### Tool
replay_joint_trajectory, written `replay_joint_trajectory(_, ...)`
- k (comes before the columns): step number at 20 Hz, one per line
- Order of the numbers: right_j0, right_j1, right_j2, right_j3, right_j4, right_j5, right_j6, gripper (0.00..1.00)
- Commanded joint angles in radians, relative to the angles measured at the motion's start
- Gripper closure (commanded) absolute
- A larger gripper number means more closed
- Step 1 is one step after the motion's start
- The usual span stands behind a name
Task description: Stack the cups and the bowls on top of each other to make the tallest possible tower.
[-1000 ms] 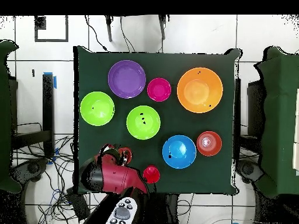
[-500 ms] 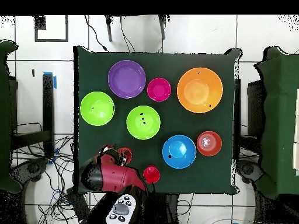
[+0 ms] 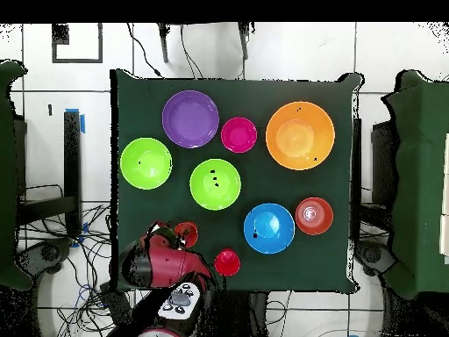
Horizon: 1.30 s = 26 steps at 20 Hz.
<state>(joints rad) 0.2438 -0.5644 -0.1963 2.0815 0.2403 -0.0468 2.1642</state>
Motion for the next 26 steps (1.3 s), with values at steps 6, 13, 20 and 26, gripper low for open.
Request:
replay_joint_trajectory(6,-0.014,0.069,0.167,0.089,-0.011,-0.096,0.217,0.0)
replay_joint_trajectory(13,-0.021,0.058,0.181,0.113,-0.004,-0.106,0.221,0.0)
replay_joint_trajectory(20,-0.01,0.113,0.171,0.086,0.008,-0.146,0.219,0.0)
replay_joint_trajectory(26,-0.018,0.12,0.166,0.071,0.013,-0.133,0.2,0.0)
